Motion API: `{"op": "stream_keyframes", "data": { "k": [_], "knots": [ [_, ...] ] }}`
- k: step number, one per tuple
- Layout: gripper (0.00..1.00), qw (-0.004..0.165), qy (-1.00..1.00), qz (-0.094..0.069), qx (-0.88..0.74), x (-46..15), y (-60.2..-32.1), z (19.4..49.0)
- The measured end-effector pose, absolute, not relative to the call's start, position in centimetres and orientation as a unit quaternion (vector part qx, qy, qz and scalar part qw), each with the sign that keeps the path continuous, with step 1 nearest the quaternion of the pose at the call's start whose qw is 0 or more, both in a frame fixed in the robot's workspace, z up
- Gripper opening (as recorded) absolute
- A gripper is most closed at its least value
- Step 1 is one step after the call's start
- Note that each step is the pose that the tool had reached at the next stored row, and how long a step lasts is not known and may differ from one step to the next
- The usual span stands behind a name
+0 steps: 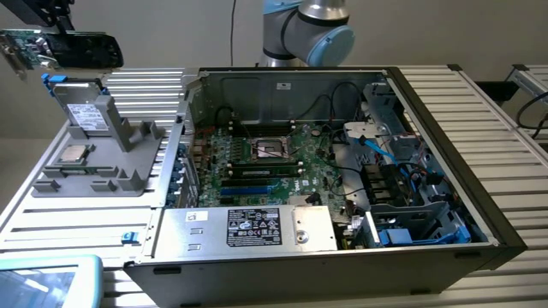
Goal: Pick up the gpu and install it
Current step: 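Pick up the gpu and move the gpu toward the slot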
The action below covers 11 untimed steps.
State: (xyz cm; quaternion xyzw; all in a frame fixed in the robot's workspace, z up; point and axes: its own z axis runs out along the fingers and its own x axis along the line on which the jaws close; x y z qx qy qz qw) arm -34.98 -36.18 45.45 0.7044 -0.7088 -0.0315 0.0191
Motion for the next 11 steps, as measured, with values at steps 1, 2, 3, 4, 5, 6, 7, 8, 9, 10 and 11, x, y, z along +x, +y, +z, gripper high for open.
{"op": "stream_keyframes", "data": {
  "k": [1,2,3,4,5,6,7,8,9,10,11],
  "knots": [
    [0.27,0.019,-0.709,-0.031,0.704,-34.99,-36.18,45.45],
    [0.27,0.019,-0.709,-0.031,0.704,-34.98,-36.18,45.45],
    [0.27,0.019,-0.709,-0.031,0.704,-34.99,-36.18,45.45],
    [0.27,0.019,-0.709,-0.031,0.704,-34.99,-36.18,45.45],
    [0.27,0.019,-0.709,-0.031,0.704,-34.99,-36.18,45.45],
    [0.27,0.019,-0.709,-0.031,0.704,-34.99,-36.18,45.46],
    [0.27,0.019,-0.709,-0.031,0.704,-34.98,-36.18,45.46],
    [0.27,0.019,-0.709,-0.03,0.704,-34.91,-36.19,45.45],
    [0.27,0.019,-0.709,-0.029,0.704,-34.69,-36.19,45.45],
    [0.27,0.019,-0.709,-0.028,0.704,-34.4,-36.22,45.46],
    [0.27,0.019,-0.709,-0.028,0.704,-34.12,-36.25,45.45]
  ]
}}
